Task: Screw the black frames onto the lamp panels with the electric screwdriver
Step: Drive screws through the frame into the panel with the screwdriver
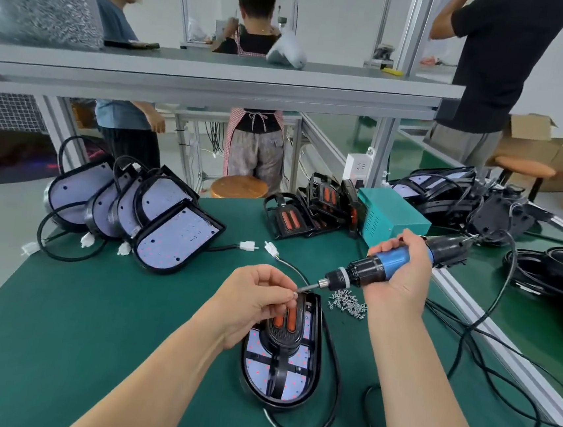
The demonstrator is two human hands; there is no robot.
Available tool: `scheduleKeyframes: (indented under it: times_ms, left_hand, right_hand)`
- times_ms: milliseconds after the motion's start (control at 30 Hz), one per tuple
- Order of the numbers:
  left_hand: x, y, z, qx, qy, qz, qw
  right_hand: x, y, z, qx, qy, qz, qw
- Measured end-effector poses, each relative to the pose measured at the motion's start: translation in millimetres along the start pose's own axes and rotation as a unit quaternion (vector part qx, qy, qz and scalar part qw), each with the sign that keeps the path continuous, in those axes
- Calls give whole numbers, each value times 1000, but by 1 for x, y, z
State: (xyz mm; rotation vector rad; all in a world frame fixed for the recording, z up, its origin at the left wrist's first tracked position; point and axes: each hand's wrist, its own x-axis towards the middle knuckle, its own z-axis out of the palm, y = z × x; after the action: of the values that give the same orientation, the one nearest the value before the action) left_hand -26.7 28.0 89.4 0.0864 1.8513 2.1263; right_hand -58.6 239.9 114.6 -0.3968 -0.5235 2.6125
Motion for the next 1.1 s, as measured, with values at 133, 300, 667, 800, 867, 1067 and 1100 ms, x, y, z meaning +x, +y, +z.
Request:
scheduleKeyframes:
  times_ms: [133, 300, 667, 800, 867, 1067, 1100]
  left_hand:
    - [-3, -1, -2, -12, 8, 1, 1000]
    - [-9, -8, 2, 2, 48, 27, 998]
    - [-21, -24, 13, 194, 164, 237, 938]
    - [-24, -23, 11, 220, 180, 249, 926]
    - [-24, -26, 5, 265, 215, 235, 910]
    - [-6, -35, -11, 299, 181, -60, 935]
    - [-2, -35, -12, 300, 167, -84, 935]
  right_hand:
    - [-5, 4, 1, -22, -4, -7, 1000]
    - [-12, 8, 1, -46, 14, -35, 998]
    - [-18, 18, 6, -87, 89, -52, 991]
    - [-13, 22, 9, -96, 85, -49, 990]
    - [-10, 24, 15, -97, 77, -59, 991]
    - [1, 35, 36, -125, 32, -94, 987]
    - [3, 39, 39, -133, 25, -96, 986]
